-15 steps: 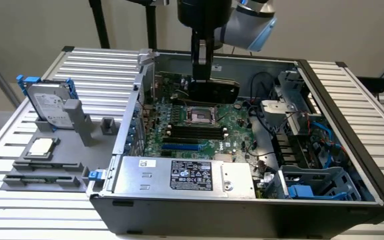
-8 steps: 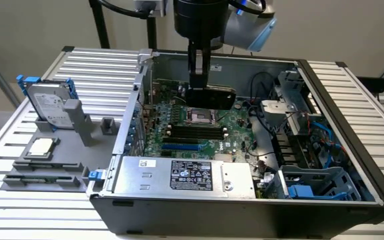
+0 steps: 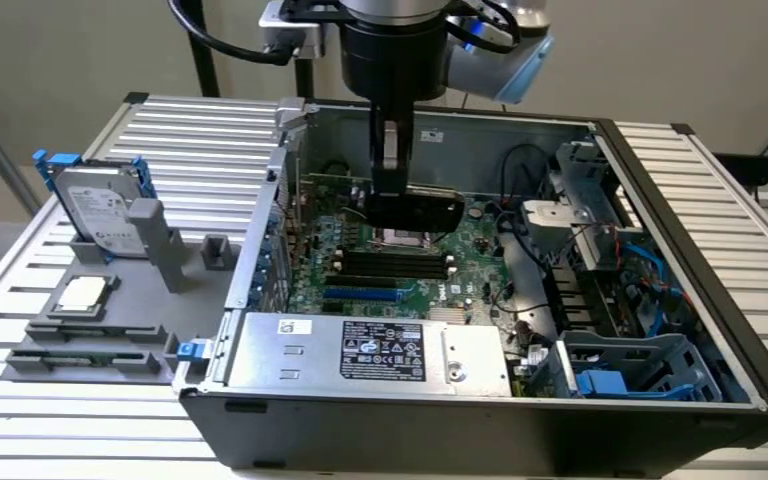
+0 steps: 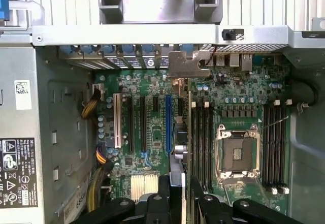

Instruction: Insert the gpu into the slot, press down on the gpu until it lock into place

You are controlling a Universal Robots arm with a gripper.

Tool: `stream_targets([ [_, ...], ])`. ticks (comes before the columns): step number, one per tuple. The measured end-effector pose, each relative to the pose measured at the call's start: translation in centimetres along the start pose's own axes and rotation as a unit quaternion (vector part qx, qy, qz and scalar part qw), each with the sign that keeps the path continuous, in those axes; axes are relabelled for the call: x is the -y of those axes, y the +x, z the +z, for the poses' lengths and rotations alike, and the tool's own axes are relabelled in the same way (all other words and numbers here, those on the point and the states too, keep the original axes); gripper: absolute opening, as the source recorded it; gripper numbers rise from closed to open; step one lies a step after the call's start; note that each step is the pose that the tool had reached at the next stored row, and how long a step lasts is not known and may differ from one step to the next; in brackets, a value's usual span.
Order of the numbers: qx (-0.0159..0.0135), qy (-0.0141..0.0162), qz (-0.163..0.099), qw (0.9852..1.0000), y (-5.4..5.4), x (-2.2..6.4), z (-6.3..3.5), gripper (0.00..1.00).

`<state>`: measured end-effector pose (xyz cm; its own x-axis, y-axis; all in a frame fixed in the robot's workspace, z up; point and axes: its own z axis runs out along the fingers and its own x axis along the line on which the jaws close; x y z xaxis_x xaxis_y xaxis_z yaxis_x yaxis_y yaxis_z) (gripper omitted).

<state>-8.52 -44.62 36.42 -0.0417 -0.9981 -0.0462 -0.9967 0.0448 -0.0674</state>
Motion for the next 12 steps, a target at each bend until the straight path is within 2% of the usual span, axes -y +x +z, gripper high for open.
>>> stream_targets([
  [6, 0.0, 0.0, 0.0, 1.0, 0.3, -0.76, 1.03, 0.26],
  [12, -0.0001, -0.0001, 0.0, 1.0, 0.6, -1.12, 2.26, 0.26],
])
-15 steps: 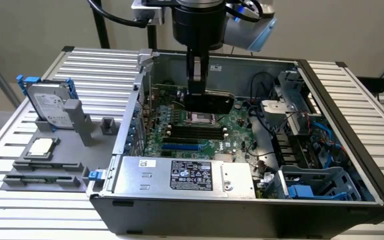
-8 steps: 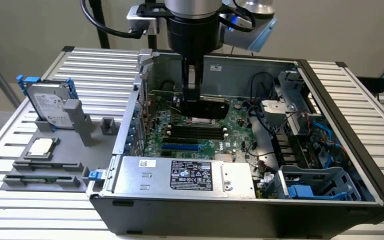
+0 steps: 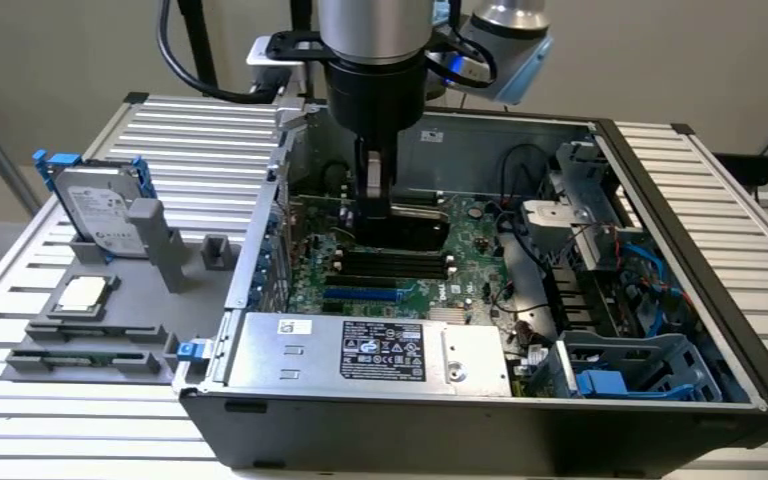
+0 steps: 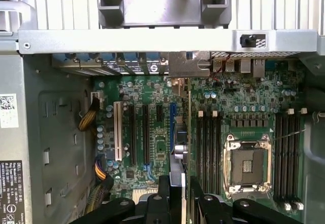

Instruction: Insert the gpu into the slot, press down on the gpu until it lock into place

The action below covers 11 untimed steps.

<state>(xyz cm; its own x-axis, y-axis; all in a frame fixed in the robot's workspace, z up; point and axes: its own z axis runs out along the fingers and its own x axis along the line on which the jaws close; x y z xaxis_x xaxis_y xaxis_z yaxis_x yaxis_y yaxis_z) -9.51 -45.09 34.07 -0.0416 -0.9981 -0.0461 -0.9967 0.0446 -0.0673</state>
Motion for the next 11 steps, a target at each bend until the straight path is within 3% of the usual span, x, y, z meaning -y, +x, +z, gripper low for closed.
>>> stream_targets([
  [11, 0.0, 0.0, 0.0, 1.0, 0.4, -0.19, 1.98, 0.26],
])
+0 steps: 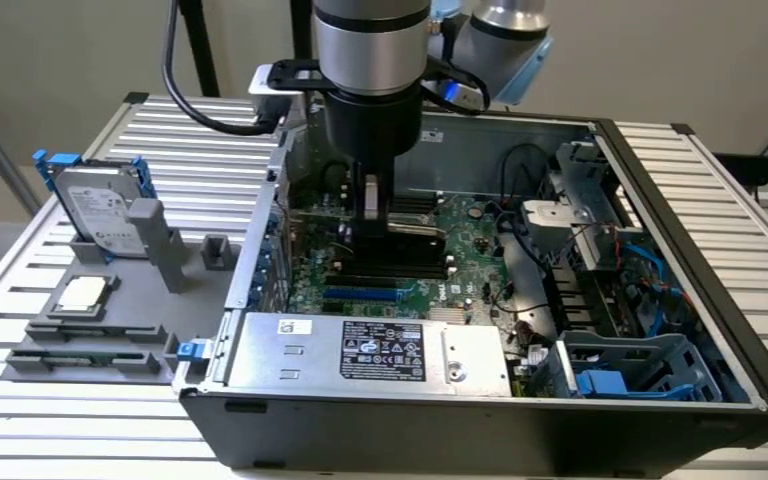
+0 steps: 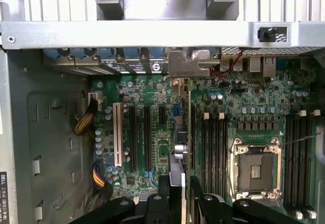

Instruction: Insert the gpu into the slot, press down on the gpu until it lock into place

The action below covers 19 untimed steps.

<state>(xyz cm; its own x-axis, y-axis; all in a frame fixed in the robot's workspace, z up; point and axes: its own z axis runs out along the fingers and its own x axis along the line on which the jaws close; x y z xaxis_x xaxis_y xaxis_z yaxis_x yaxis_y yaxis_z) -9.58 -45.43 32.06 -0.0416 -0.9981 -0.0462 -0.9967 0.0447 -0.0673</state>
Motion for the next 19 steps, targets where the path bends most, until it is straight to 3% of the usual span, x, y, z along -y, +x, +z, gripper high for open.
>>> stream_targets([
  [19, 0.0, 0.0, 0.0, 1.0, 0.3, -0.29, 3.44, 0.26],
])
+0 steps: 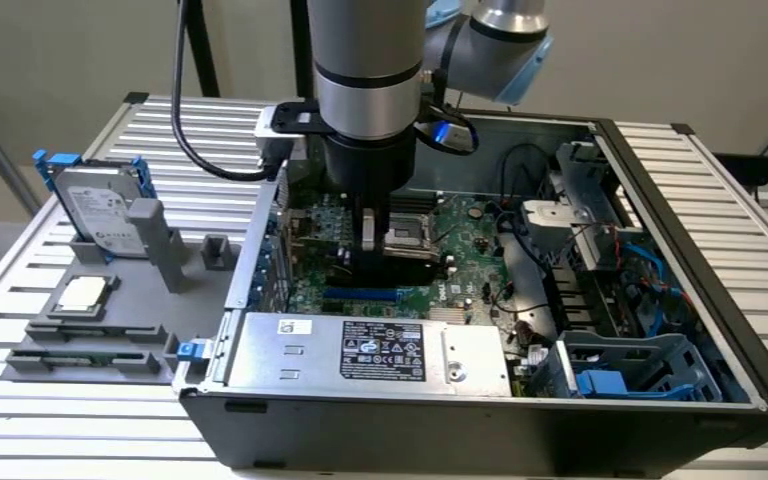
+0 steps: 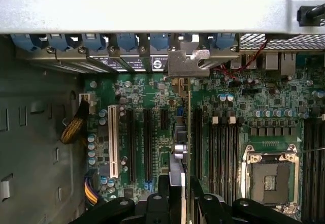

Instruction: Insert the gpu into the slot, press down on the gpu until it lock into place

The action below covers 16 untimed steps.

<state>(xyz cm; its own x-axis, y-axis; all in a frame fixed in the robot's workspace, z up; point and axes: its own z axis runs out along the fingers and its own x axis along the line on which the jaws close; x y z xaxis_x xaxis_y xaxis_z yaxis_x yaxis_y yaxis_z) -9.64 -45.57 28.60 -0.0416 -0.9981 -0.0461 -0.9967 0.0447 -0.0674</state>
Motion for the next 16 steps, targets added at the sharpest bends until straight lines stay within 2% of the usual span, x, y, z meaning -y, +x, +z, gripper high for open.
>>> stream_targets([
  [6, 0.0007, -0.0002, 0.0, 1.0, 0.04, -0.07, 0.94, 0.26],
  [9, 0.0017, -0.0028, 0.0, 1.0, 0.05, -0.07, 1.0, 0.26],
  [16, 0.0018, -0.003, 0.0, 1.0, 0.05, -0.07, 1.04, 0.26],
])
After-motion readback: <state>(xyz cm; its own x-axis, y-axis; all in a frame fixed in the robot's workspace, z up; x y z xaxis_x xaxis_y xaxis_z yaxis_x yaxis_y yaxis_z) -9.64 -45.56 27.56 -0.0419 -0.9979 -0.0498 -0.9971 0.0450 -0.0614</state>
